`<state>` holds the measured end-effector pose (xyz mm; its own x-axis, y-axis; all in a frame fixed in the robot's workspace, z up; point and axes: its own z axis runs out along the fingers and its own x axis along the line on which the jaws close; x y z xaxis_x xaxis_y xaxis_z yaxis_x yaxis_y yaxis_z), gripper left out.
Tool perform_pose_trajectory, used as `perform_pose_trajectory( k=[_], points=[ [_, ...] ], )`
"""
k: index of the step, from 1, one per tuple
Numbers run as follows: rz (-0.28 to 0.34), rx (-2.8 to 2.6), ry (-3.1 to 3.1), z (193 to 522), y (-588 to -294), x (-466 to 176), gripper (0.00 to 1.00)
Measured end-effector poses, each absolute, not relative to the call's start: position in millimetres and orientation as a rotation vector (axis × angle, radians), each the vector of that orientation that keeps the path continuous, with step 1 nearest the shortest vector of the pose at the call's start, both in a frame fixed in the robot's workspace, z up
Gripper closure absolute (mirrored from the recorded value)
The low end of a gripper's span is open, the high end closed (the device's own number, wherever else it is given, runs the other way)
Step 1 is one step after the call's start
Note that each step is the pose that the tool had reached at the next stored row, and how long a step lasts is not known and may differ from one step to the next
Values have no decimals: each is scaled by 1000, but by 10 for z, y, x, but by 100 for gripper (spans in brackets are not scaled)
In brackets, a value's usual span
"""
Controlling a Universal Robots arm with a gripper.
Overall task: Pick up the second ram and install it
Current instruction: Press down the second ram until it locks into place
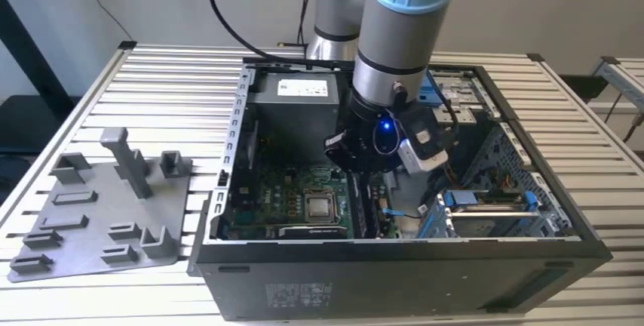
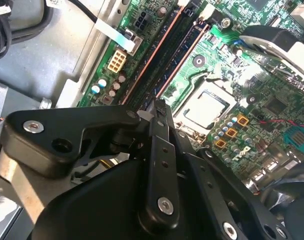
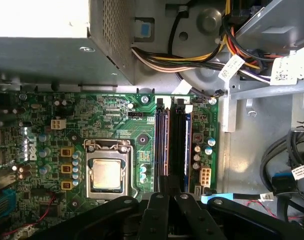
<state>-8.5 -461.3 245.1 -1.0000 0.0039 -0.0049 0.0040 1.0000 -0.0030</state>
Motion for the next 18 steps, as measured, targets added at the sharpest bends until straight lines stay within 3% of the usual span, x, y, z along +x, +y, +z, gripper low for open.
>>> perform_pose_trajectory(
  k=[18],
  points=[
    [-4,-186,3129,2453,-4613,-85,89]
  ],
)
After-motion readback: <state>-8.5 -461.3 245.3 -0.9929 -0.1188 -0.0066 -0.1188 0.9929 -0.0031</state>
